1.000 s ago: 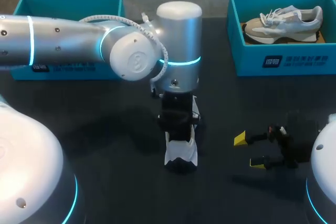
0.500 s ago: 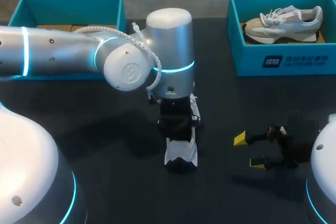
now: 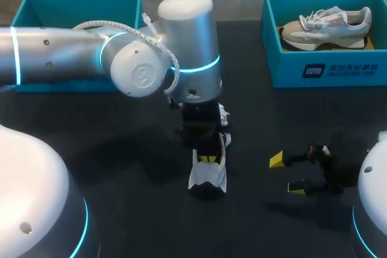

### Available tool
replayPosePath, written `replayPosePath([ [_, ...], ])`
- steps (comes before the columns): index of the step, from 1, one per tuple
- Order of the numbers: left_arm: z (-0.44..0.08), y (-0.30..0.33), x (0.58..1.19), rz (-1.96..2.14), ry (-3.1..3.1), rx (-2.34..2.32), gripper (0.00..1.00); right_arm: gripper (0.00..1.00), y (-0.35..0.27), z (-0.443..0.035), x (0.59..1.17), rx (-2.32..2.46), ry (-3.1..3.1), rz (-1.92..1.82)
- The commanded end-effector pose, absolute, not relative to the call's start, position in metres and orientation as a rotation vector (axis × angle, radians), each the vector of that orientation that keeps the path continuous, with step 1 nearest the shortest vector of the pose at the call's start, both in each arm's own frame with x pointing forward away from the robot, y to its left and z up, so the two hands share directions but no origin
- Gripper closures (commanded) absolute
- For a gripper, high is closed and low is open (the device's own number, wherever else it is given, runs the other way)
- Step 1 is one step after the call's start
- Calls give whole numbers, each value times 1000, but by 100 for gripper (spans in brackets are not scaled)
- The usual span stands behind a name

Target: Take the shoe out of the shoebox, open the shoe tongue, remove and reinsert the insole, then place the shoe into the shoebox

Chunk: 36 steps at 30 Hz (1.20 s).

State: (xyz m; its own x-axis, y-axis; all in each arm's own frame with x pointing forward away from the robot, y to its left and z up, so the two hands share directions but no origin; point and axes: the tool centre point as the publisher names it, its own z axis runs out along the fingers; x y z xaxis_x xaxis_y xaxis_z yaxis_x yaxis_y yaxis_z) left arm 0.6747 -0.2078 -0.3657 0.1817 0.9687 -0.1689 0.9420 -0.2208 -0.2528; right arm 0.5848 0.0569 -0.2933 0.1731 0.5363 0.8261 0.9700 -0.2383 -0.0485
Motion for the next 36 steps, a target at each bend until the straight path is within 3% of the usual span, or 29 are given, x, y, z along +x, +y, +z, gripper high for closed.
replayPosePath([
  [1,-368,-211,674,388,-1832,-2328,100,0,57,-292,583,-1863,-1420,-940],
  [21,-413,-209,657,325,-1829,-2282,100,0,57,-292,583,-1863,-1420,-940],
  [36,-367,-213,682,374,-1978,-2372,100,0,57,-292,583,-1863,-1420,-940],
])
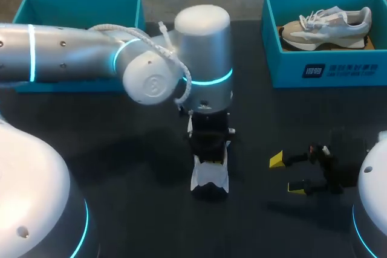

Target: Take the shoe out of the shoebox, open the shoe tongue, remove and reinsert the insole, then place the shoe into the shoebox

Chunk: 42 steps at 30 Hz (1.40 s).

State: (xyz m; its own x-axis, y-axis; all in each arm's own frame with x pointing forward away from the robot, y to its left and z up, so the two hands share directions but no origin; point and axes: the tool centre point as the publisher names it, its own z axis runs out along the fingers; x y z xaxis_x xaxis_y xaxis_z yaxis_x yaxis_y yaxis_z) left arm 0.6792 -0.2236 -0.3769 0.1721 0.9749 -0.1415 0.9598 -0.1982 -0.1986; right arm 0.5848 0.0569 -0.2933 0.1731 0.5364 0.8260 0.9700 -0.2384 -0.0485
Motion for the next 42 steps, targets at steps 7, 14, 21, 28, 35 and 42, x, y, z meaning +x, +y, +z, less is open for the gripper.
replayPosePath([
  [7,-375,-216,685,390,-2001,-2363,100,0,57,-292,583,-1863,-1420,-940],
  [14,-384,-219,683,381,-2003,-2355,100,0,57,-292,583,-1863,-1420,-940],
  [21,-406,-223,676,313,-1992,-2299,100,0,57,-292,583,-1863,-1420,-940],
  [28,-422,-222,670,301,-2048,-2259,100,0,57,-292,583,-1863,-1420,-940],
  [35,-398,-219,679,305,-2066,-2290,100,0,57,-292,583,-1863,-1420,-940],
  [42,-374,-220,692,295,-2101,-2331,100,0,57,-292,583,-1863,-1420,-940],
])
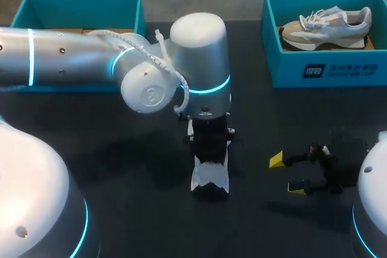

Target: Take the shoe out of the shoebox, open the shoe tongue, remove and reinsert the insole, then place the shoe into the shoebox

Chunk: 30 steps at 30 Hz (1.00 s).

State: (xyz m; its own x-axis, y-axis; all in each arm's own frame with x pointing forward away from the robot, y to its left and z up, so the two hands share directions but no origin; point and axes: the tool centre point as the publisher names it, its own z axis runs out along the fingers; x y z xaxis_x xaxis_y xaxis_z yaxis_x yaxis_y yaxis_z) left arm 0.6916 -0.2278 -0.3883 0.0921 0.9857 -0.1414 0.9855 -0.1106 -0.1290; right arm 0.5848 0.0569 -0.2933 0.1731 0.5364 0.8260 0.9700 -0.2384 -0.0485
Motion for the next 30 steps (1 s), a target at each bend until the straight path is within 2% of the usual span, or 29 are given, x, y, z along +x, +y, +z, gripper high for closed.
replayPosePath([
  [1,-372,-220,693,291,-2104,-2336,100,0,57,-292,583,-1863,-1420,-940],
  [13,-353,-219,697,295,-2116,-2363,100,0,57,-292,583,-1863,-1420,-940],
  [30,-361,-219,708,251,-2095,-2349,100,0,57,-292,583,-1863,-1420,-940],
])
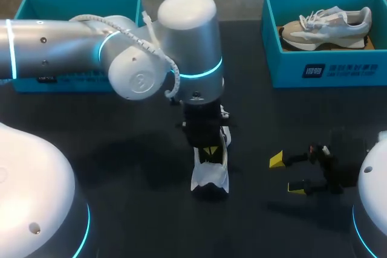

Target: Take the shoe out of the shoebox, open the shoe tongue, remove and reinsert the insole, then place the shoe into the shoebox

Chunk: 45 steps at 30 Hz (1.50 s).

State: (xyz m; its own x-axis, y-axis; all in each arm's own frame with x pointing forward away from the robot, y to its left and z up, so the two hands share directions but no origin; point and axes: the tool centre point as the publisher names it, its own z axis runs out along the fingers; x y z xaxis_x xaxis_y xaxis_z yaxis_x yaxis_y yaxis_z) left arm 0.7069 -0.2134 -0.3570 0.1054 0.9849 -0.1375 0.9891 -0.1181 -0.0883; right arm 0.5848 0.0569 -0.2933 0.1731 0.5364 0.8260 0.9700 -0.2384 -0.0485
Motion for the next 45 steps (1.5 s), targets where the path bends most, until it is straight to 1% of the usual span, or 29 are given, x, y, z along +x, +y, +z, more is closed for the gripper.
replayPosePath([
  [1,-362,-219,708,-250,2075,2326,98,0,57,-292,583,-1863,-1420,-940],
  [2,-362,-220,709,-250,2076,2327,86,0,57,-292,583,-1863,-1420,-940],
  [4,-364,-220,710,-247,2081,2326,76,0,57,-292,583,-1863,-1420,-940],
  [7,-364,-220,713,-242,2088,2321,71,0,57,-292,583,-1863,-1420,-940],
  [8,-365,-220,714,-240,2090,2320,65,0,57,-292,583,-1863,-1420,-940],
  [12,-365,-218,718,-231,2099,2315,54,0,57,-292,583,-1863,-1420,-940],
  [17,-363,-218,721,-221,2103,2304,50,0,57,-292,583,-1863,-1420,-940],
  [18,-363,-218,721,-220,2103,2303,35,0,57,-292,583,-1863,-1420,-940],
  [19,-362,-219,722,-218,2102,2303,36,0,57,-292,583,-1863,-1420,-940],
  [23,-360,-219,724,-216,2102,2297,31,0,57,-292,583,-1863,-1420,-940],
  [24,-359,-219,724,-216,2102,2296,25,0,57,-292,583,-1863,-1420,-940],
  [25,-359,-218,724,-215,2103,2295,12,0,57,-292,583,-1863,-1420,-940],
  [27,-359,-218,725,-214,2106,2294,4,0,57,-292,583,-1863,-1420,-940],
  [29,-358,-216,726,-211,2109,2292,2,0,57,-292,583,-1863,-1420,-940],
  [37,-352,-216,733,-215,2119,2266,0,0,57,-292,583,-1863,-1420,-940],
  [45,-346,-213,743,-207,2119,2245,2,0,57,-292,583,-1863,-1420,-940],
])
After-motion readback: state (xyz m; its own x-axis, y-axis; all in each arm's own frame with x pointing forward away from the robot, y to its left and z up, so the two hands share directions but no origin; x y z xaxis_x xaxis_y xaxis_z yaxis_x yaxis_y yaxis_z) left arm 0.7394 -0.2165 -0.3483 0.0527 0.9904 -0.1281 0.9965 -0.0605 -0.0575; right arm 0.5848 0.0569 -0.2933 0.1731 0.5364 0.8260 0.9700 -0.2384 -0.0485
